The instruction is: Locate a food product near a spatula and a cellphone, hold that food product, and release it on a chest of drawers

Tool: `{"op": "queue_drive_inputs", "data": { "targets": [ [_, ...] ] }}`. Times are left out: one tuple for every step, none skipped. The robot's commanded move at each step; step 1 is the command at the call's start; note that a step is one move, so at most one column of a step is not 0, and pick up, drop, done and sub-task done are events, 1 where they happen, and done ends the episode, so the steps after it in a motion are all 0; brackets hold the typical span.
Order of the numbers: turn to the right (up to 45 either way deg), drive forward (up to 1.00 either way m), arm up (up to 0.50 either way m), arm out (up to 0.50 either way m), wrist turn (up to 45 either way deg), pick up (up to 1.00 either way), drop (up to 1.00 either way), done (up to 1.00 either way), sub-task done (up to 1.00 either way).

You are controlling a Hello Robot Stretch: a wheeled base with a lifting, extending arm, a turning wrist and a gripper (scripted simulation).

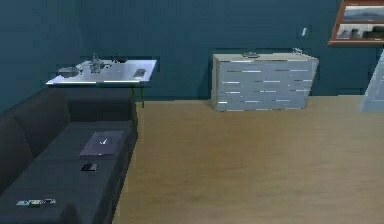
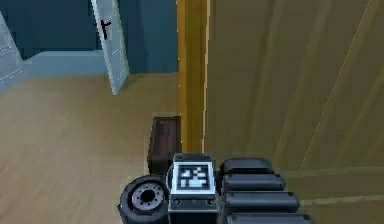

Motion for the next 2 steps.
{"op": "queue_drive_inputs", "data": {
  "targets": [
    [21.0, 0.0, 0.0, 0.0, 0.0, 0.0, 0.0, 0.0, 0.0],
    [0.0, 1.0, 0.0, 0.0, 0.0, 0.0, 0.0, 0.0, 0.0]
  ]
}}
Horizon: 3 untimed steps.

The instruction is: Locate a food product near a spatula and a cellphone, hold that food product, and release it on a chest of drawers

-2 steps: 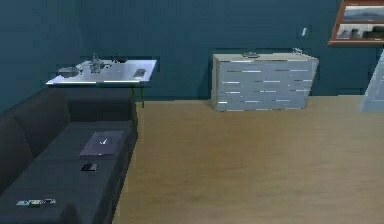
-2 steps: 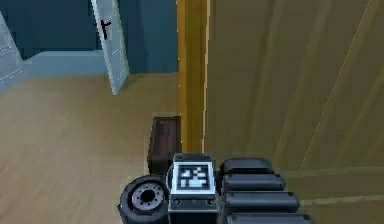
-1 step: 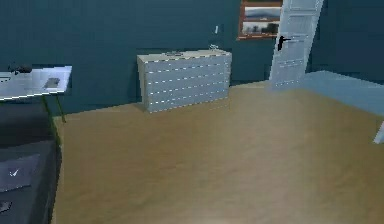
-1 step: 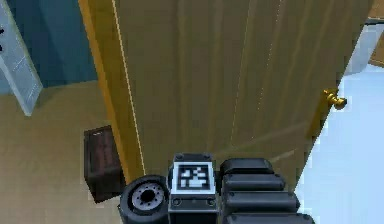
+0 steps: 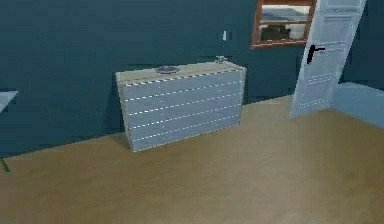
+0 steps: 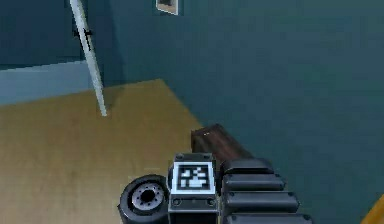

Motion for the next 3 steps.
{"op": "queue_drive_inputs", "data": {
  "targets": [
    [3.0, 0.0, 0.0, 0.0, 0.0, 0.0, 0.0, 0.0, 0.0],
    [0.0, 1.0, 0.0, 0.0, 0.0, 0.0, 0.0, 0.0, 0.0],
    [0.0, 0.9, 0.0, 0.0, 0.0, 0.0, 0.0, 0.0, 0.0]
  ]
}}
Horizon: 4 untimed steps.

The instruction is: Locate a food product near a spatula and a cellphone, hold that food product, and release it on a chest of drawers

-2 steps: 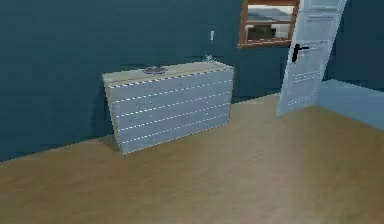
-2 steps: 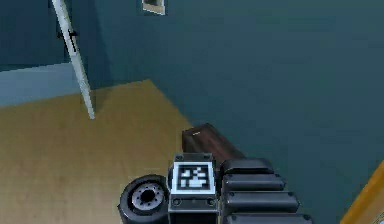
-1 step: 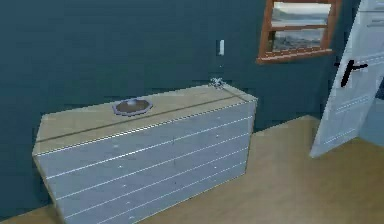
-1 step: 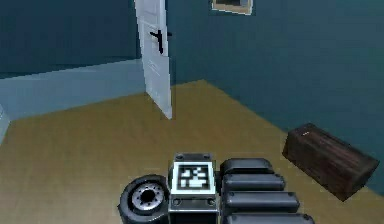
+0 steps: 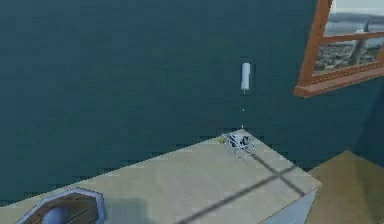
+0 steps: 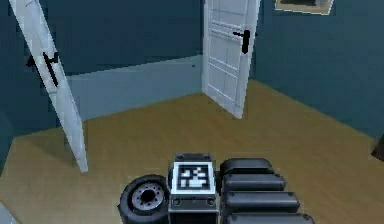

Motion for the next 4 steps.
{"op": "queue_drive_inputs", "data": {
  "targets": [
    [-45.0, 0.0, 0.0, 0.0, 0.0, 0.0, 0.0, 0.0, 0.0],
    [-45.0, 0.0, 0.0, 0.0, 0.0, 0.0, 0.0, 0.0, 0.0],
    [-45.0, 0.0, 0.0, 0.0, 0.0, 0.0, 0.0, 0.0, 0.0],
    [-3.0, 0.0, 0.0, 0.0, 0.0, 0.0, 0.0, 0.0, 0.0]
  ]
}}
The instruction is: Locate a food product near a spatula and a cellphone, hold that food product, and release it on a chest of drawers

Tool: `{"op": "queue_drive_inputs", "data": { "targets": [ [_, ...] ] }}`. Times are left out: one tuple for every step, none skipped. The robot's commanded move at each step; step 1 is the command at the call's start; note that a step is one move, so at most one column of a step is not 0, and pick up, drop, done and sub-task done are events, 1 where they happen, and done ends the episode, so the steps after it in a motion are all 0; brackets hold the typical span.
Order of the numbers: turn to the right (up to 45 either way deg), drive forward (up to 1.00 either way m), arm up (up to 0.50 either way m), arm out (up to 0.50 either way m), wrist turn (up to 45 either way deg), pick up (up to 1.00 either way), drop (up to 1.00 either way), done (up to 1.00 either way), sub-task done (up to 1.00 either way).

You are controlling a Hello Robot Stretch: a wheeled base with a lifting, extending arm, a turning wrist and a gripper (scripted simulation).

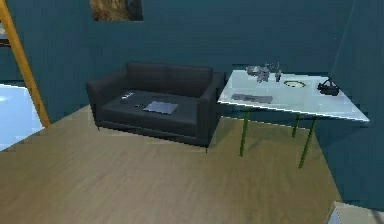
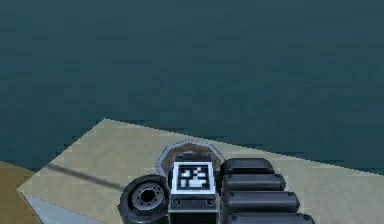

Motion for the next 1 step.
{"op": "queue_drive_inputs", "data": {
  "targets": [
    [0.0, 0.0, 0.0, 0.2, 0.0, 0.0, 0.0, 0.0, 0.0]
  ]
}}
